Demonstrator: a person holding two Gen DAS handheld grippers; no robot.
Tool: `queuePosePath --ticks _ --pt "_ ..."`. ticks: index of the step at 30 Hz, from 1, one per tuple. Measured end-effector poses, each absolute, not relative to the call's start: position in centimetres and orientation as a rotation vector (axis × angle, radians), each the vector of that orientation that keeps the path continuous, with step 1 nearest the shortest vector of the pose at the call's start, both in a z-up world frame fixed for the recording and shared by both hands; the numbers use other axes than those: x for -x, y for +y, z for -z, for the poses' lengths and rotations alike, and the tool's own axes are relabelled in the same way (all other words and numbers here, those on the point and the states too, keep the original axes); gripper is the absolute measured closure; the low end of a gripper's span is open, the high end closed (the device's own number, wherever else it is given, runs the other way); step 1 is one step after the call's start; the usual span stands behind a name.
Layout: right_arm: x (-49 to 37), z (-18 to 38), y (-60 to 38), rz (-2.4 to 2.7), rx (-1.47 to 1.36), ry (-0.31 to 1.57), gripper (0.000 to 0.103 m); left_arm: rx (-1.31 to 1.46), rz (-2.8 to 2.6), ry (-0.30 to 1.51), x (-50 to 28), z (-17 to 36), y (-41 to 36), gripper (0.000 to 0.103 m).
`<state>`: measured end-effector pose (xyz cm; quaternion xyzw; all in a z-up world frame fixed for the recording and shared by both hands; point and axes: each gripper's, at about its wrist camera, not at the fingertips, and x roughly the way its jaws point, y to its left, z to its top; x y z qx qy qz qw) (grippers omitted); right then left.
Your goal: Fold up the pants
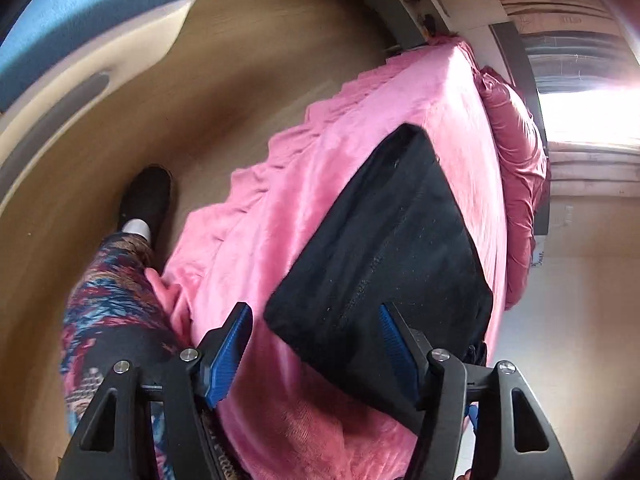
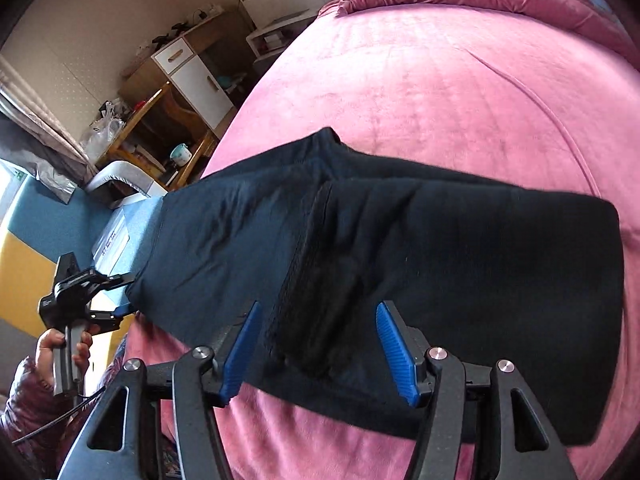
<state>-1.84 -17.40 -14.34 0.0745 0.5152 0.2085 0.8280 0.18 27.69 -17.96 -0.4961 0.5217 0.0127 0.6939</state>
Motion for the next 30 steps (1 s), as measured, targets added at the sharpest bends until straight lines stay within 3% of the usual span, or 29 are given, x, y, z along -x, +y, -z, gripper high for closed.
queuePosePath --ticks 2,3,5,8,14,17,23,30 --pt "2.2 14.4 -17.4 -0.434 -0.149 1.095 0.042 1.106 -0.04 1.191 -0.4 18.5 27.4 0.057" --pt "2.4 14.5 -17.4 -0.432 -0.15 1.098 0.042 1.101 -0.033 1.194 -0.5 18.6 27.2 0.058" --pt "2.6 14.7 -17.6 -0.427 -0.158 1.103 0.042 1.088 -0.042 1.179 -0.5 18.5 27.2 0.073" --pt "2.9 15.1 -18.0 -0.414 -0.169 1.112 0.042 1.039 -0.066 1.121 -0.3 16.7 27.2 0.084" --pt "2.4 14.5 -17.9 -0.5 -0.242 1.109 0.042 0.721 0.145 0.91 -1.4 7.8 21.7 0.088" --pt "2.0 13.7 -17.3 -0.568 -0.3 1.102 0.037 0.601 0.325 0.843 -1.6 3.8 17.1 0.088" --pt "-0.1 10.8 -15.7 -0.782 -0.467 1.069 0.027 0.433 0.519 0.838 -1.5 1.7 9.9 0.088" --pt "-2.3 8.8 -11.5 -0.847 -0.343 1.075 0.023 0.307 0.597 0.861 -1.1 1.8 5.4 0.088"
